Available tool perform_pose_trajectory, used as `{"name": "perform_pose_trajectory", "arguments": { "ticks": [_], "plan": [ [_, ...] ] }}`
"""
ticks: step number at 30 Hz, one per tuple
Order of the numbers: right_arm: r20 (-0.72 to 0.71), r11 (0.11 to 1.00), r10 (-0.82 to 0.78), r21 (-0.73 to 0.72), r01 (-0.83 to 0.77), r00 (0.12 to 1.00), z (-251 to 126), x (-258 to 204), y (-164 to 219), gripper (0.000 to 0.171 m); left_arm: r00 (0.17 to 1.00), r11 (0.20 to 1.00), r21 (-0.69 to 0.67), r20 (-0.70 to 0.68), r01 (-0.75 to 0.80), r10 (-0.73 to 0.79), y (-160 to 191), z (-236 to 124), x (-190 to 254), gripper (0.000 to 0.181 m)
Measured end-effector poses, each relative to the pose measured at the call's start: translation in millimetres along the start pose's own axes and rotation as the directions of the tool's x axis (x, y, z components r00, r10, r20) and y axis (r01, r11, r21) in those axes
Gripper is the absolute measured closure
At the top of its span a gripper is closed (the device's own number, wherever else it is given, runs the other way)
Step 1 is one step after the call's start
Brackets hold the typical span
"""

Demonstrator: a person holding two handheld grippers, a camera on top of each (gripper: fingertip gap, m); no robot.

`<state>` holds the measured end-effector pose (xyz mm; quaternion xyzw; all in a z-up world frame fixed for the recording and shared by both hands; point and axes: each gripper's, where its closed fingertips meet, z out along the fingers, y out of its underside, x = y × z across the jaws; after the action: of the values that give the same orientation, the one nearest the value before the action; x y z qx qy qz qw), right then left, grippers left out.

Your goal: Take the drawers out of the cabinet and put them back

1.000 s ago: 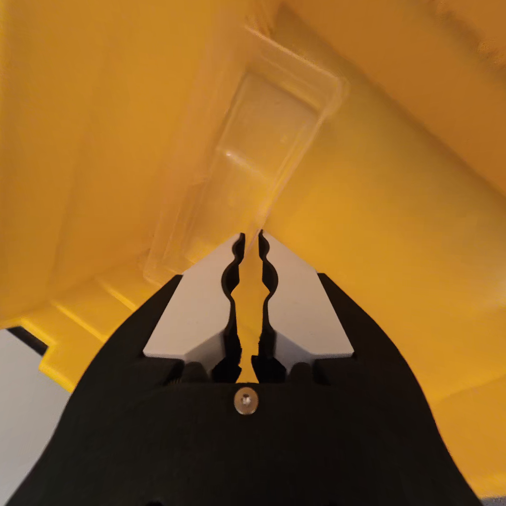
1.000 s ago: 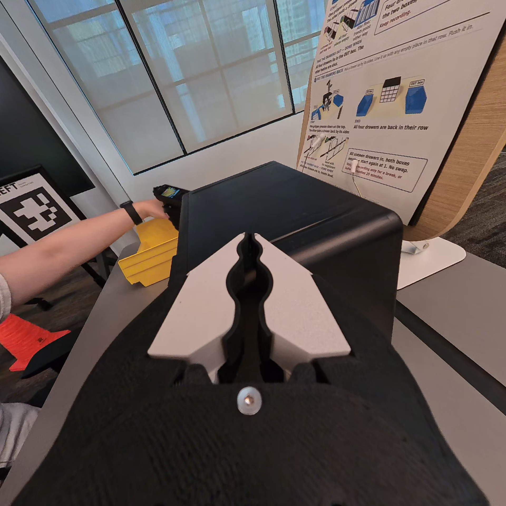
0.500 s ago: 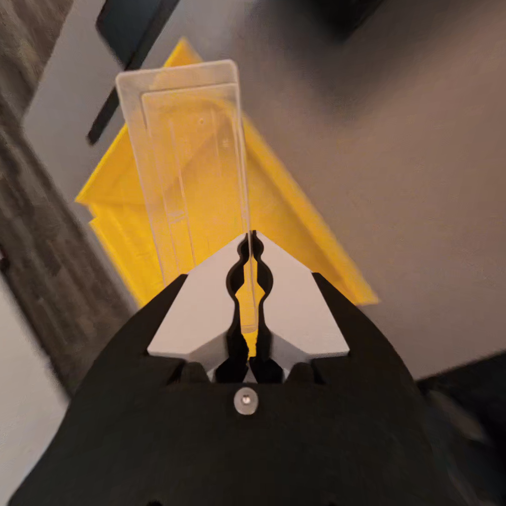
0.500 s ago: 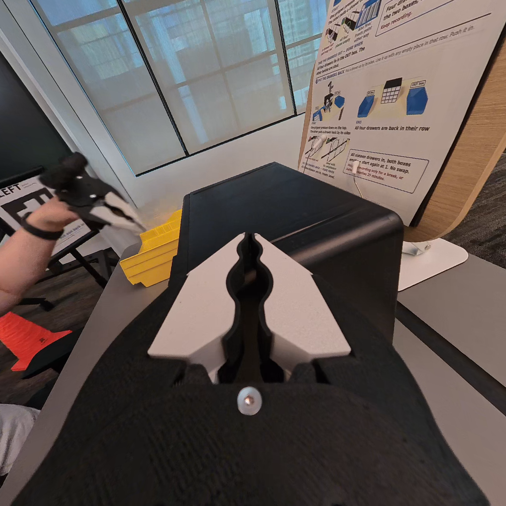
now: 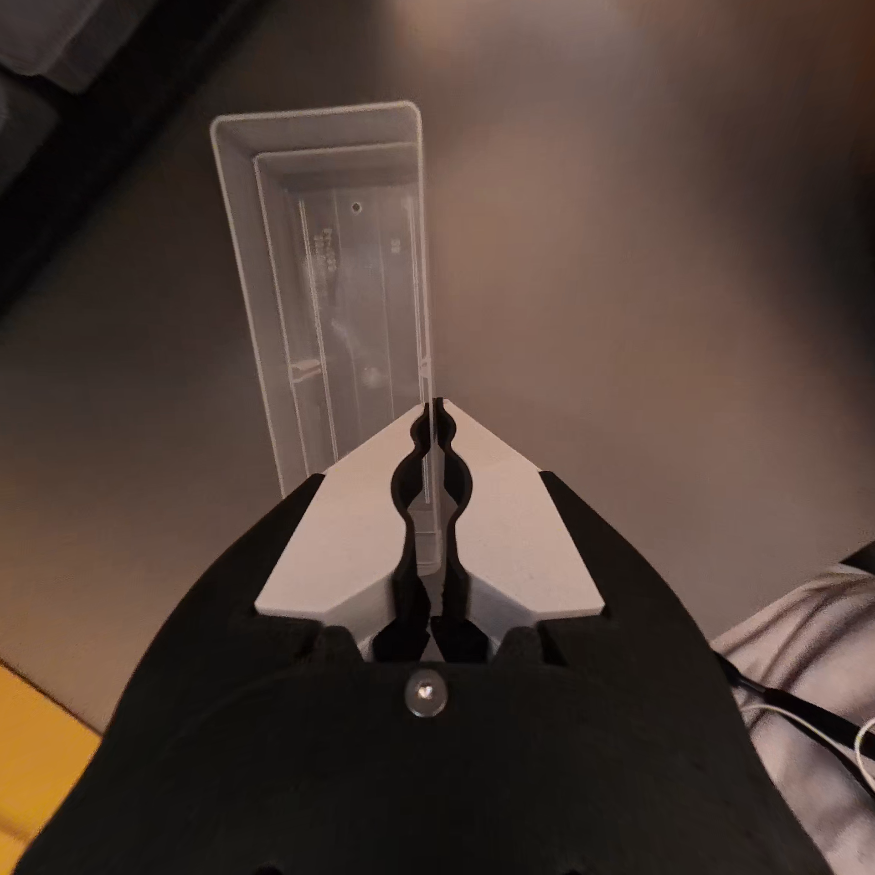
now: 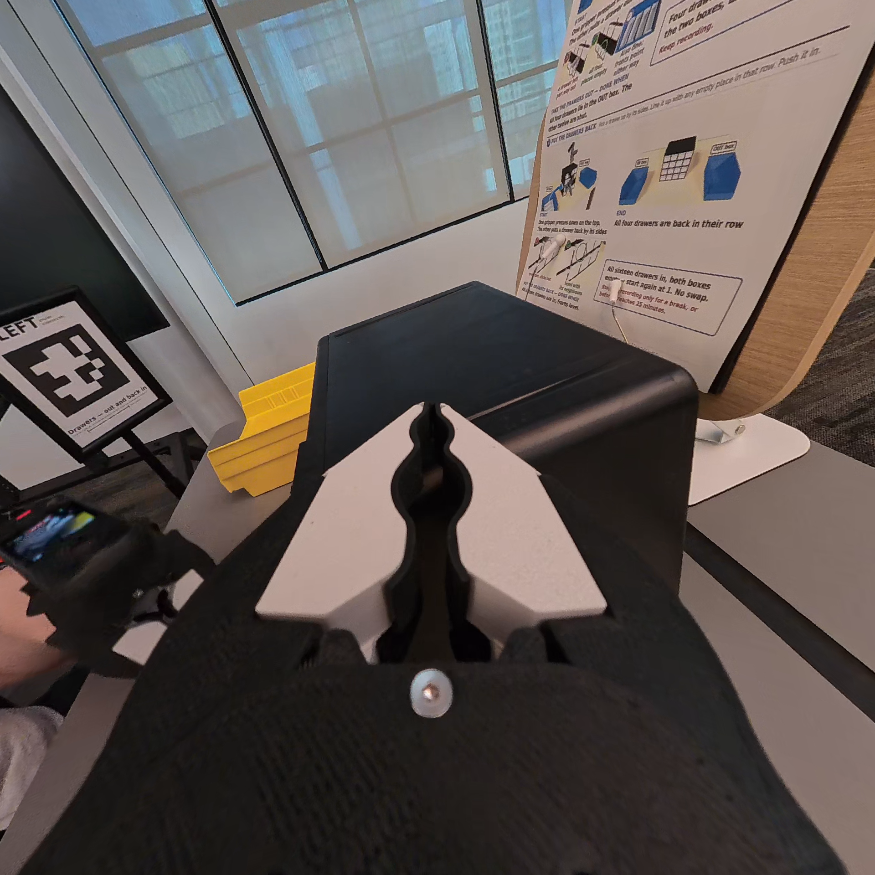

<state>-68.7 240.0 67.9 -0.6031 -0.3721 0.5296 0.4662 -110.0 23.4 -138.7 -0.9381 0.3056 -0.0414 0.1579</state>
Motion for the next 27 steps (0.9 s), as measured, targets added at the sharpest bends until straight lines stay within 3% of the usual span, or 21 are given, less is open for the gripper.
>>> {"name": "perform_pose_trajectory", "arguments": {
  "ticks": [1,4,8,12,14,17,23,27],
  "plan": [
    [0.002,1.000,0.001,0.000,-0.001,1.000,0.0,-0.1,-0.1,0.171,1.000,1.000,-0.017,-0.012,-0.004,0.004,-0.3,4.2,4.8,0.181],
    [0.009,1.000,0.003,0.003,-0.003,1.000,0.1,-0.2,-0.2,0.171,0.998,0.998,-0.063,-0.056,-0.019,0.015,-1.2,15.1,20.0,0.181],
    [0.009,1.000,0.002,0.002,-0.002,1.000,0.2,-0.2,-0.2,0.171,1.000,0.997,-0.074,0.024,-0.017,0.019,-9.7,22.3,21.7,0.181],
    [0.012,1.000,0.005,0.007,-0.005,1.000,0.0,-0.3,-0.3,0.171,1.000,0.997,-0.073,0.015,-0.003,0.004,-21.3,25.8,28.8,0.179],
    [0.013,1.000,0.006,0.009,-0.007,1.000,0.1,-0.3,-0.4,0.171,1.000,0.999,-0.045,-0.011,0.010,-0.011,-28.4,25.1,33.4,0.145],
    [0.012,1.000,0.004,0.007,-0.004,1.000,0.1,-0.1,-0.3,0.171,1.000,0.999,0.034,-0.012,-0.024,0.024,-34.1,16.7,37.2,0.123],
    [0.013,1.000,0.002,0.006,-0.003,1.000,0.2,0.0,-0.3,0.171,0.972,0.963,0.235,0.221,-0.132,0.079,-31.5,-7.2,6.8,0.080],
    [0.010,1.000,0.005,0.006,-0.005,1.000,0.2,-0.2,-0.3,0.171,0.987,0.982,0.187,0.162,-0.042,0.011,-16.7,14.5,-3.2,0.090]
  ]
}}
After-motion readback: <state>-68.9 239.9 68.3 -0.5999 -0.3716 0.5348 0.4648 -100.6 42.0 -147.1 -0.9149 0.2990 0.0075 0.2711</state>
